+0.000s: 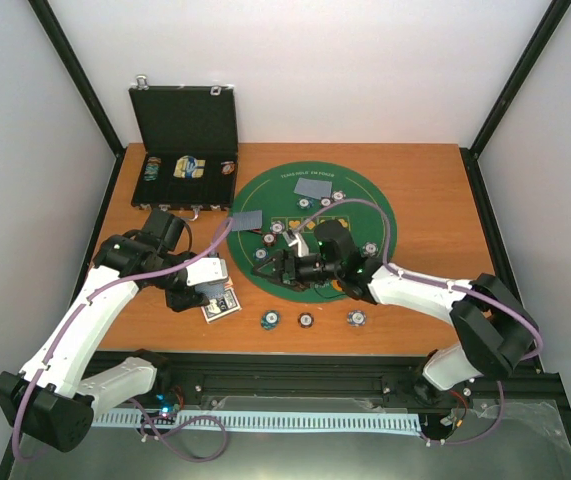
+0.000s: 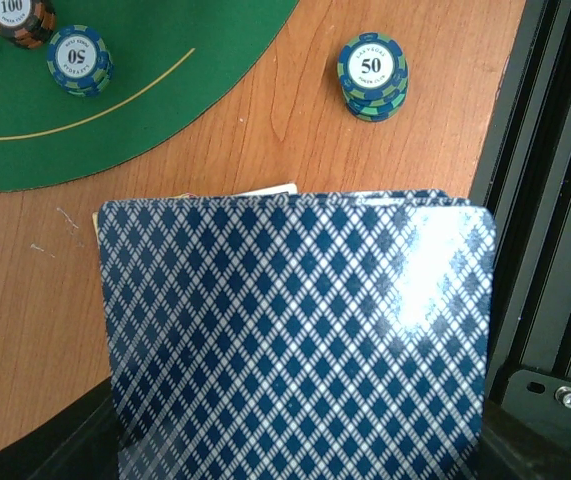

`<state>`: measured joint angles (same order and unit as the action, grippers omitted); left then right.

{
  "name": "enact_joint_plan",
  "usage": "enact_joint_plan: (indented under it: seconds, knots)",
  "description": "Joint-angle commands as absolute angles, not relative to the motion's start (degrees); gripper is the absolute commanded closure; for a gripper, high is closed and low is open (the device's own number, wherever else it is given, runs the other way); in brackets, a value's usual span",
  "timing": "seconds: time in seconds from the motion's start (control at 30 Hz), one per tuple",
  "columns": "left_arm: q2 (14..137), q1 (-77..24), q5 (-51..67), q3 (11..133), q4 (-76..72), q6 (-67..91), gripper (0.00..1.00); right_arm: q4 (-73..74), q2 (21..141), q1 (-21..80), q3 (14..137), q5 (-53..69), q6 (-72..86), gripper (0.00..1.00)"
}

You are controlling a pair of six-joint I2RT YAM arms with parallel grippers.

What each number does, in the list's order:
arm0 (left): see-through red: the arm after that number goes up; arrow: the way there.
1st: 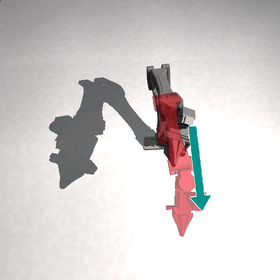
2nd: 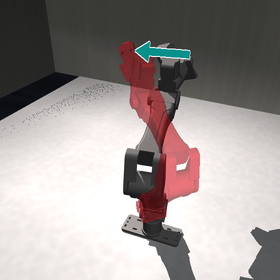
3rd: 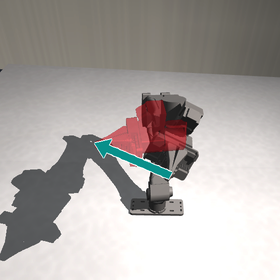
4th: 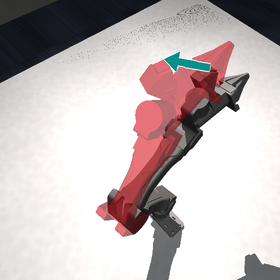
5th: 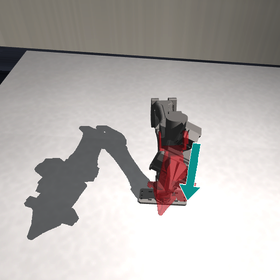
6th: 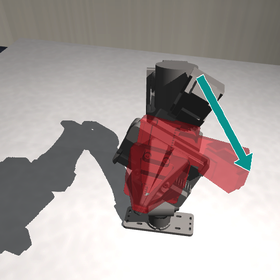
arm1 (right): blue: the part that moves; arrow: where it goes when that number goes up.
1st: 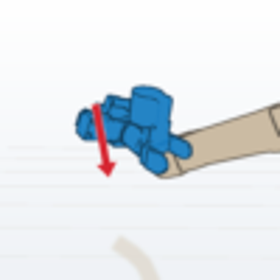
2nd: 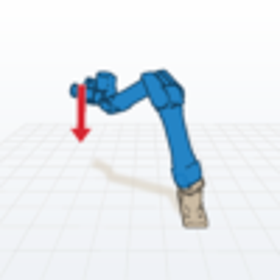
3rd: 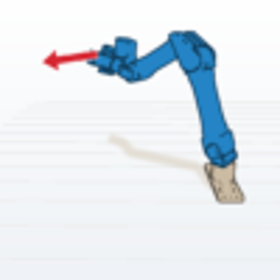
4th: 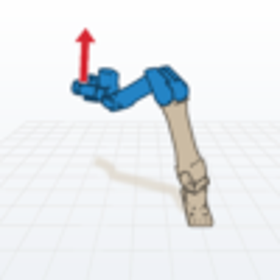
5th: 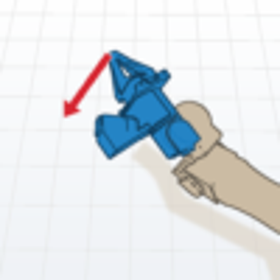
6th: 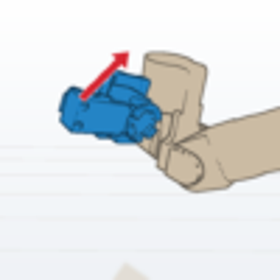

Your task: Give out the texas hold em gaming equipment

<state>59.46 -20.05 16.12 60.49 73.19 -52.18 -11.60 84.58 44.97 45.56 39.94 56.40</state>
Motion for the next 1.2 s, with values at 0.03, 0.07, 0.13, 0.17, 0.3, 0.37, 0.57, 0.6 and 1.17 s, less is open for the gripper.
enact_joint_plan:
  seconds: [0.03, 0.07, 0.13, 0.17, 0.3, 0.37, 0.57, 0.6, 1.17]
  knots:
    - [58.8, -20.3, 17.9, 61.6, 72.2, -51.1, 0.85, -26.2, 86.9, 49.3, 46.4, 41.8, 63.5, 0.16]
    - [58.8, -20.3, 17.9, 61.6, 72.2, -51.2, 0.85, -26.2, 87.8, 49.9, 47.2, 41.9, 63.6, 0.15]
    - [58.7, -20.3, 17.8, 61.5, 72.2, -51.2, 0.85, -27.2, 89.5, 50.9, 48.3, 42.2, 64.4, 0.17]
    - [58.7, -20.3, 17.8, 61.5, 72.2, -51.4, 0.85, -27.4, 90.3, 51.4, 48.9, 42.3, 64.6, 0.17]
    - [58.7, -20.3, 17.6, 61.6, 72.2, -51.5, 0.85, -28.4, 93.0, 52.8, 51.2, 42.7, 65.3, 0.20]
    - [58.8, -20.3, 17.6, 61.6, 72.2, -51.7, 0.85, -28.8, 93.8, 53.4, 52.1, 43.0, 65.5, 0.20]
    - [58.8, -20.3, 17.5, 61.5, 72.2, -51.8, 0.85, -29.2, 95.8, 54.3, 54.3, 43.9, 66.2, 0.20]
    - [58.8, -20.3, 17.5, 61.6, 72.2, -51.8, 0.85, -29.6, 96.4, 54.5, 54.4, 43.9, 66.5, 0.20]
    - [58.6, -20.3, 17.8, 62.8, 73.1, -51.8, 0.85, -37.3, 103.5, 57.2, 58.6, 45.5, 72.8, 0.22]
